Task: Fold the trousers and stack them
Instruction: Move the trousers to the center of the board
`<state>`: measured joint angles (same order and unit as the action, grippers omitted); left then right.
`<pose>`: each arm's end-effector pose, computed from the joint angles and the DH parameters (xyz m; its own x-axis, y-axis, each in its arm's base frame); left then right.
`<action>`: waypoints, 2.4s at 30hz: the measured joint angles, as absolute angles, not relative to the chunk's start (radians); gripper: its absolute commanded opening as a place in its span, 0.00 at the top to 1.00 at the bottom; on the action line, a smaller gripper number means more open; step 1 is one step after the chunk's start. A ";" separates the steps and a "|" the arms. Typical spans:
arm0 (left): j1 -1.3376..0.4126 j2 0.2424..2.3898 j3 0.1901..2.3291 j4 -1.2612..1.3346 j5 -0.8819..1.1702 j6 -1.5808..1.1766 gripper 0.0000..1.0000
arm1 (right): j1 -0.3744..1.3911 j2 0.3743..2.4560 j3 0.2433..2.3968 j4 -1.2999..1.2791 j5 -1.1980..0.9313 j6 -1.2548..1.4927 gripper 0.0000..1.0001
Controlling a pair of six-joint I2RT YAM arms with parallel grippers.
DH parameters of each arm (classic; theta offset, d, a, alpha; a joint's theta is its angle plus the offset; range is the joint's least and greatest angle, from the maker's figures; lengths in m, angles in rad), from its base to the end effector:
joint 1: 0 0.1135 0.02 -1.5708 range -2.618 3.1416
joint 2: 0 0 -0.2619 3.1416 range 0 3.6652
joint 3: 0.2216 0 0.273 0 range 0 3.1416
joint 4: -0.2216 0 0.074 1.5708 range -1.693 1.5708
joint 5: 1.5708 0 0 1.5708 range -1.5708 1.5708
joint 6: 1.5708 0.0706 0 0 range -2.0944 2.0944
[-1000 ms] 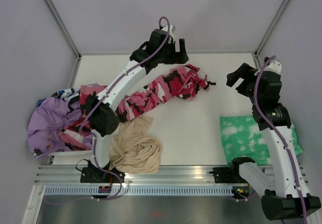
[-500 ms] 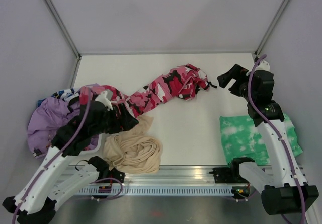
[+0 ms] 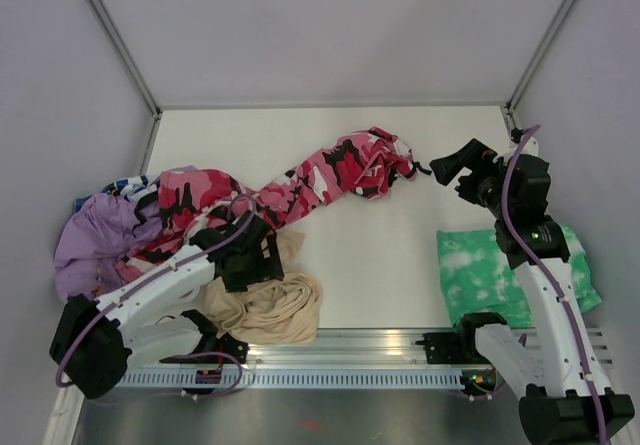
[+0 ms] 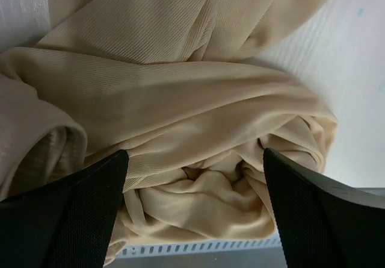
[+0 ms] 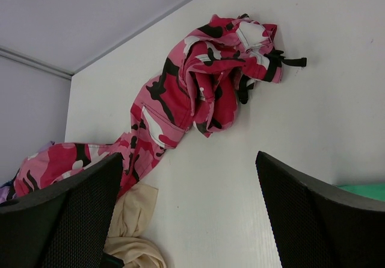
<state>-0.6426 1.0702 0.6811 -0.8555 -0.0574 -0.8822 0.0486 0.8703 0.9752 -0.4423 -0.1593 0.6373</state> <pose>0.1704 -0.1225 0.1609 -0.9325 -0.2649 -0.2456 -0.2147 0.9532 -0.2129 0.2445 0.0231 0.3537 -0.3832 0.5696 -0.7271 0.0380 0.7963 0.6037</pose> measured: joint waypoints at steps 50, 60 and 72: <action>0.082 1.116 1.810 -1.029 -0.846 -0.467 0.98 | 0.049 0.945 0.901 -0.304 -0.289 0.667 0.02; 0.605 1.081 1.274 -0.977 -0.651 -0.587 0.98 | 0.186 1.161 1.047 -0.197 -0.421 0.536 0.02; 0.541 0.902 1.188 -0.992 -0.164 -0.512 0.11 | 0.239 1.195 1.068 -0.189 -0.428 0.483 0.02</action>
<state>0.5411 0.9024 1.1885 -0.9920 -0.1642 -0.5121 0.2386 1.1946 1.0683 -0.1894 -0.4282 0.4831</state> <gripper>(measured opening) 0.882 0.979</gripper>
